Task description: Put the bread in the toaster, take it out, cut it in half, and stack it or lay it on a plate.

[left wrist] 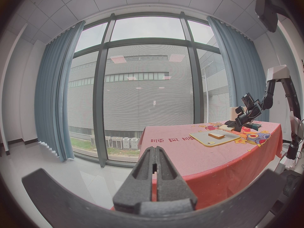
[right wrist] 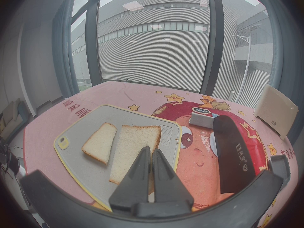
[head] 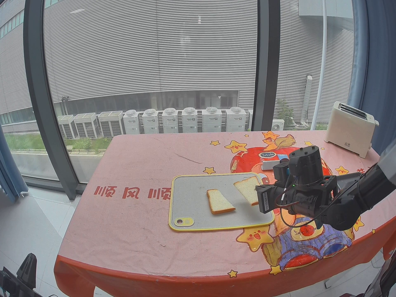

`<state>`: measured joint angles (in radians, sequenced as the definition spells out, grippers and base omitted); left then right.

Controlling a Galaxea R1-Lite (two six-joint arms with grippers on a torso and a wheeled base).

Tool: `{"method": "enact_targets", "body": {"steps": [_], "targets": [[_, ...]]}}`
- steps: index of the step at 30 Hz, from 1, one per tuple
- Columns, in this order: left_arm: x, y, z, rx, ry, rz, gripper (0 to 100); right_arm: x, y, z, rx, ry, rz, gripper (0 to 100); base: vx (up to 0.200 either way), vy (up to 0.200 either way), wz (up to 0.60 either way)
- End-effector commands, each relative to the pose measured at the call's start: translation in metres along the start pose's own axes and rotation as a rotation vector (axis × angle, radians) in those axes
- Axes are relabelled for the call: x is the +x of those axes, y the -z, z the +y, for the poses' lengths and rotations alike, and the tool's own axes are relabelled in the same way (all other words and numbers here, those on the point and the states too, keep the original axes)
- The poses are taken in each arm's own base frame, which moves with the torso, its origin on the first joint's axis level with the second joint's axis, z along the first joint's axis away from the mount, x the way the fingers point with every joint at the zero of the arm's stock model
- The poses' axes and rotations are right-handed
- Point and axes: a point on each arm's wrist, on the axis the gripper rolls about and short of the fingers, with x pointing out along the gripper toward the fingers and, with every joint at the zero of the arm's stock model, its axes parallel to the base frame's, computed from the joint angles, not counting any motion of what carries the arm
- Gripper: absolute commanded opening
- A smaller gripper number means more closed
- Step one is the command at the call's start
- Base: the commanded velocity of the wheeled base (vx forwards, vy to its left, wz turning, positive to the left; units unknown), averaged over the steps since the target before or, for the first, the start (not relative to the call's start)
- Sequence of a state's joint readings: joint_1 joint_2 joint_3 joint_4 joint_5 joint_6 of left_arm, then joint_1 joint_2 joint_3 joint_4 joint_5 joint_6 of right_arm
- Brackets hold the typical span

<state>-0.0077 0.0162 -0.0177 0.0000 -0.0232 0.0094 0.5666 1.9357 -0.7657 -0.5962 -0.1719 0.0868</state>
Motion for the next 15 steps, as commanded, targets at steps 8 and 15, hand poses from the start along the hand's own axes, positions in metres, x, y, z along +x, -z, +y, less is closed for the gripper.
{"method": "enact_targets", "body": {"steps": [8,15], "targets": [[0.000,0.005,0.000,0.000,0.000,0.001,0,-0.035,-0.014,-0.004,0.024,-0.010,-0.083,0,0.000,0.000,0.00],[0.000,0.005,0.000,0.000,0.000,0.001,0,-0.070,-0.023,-0.016,0.091,-0.004,-0.150,0,0.000,0.000,0.00]]}}
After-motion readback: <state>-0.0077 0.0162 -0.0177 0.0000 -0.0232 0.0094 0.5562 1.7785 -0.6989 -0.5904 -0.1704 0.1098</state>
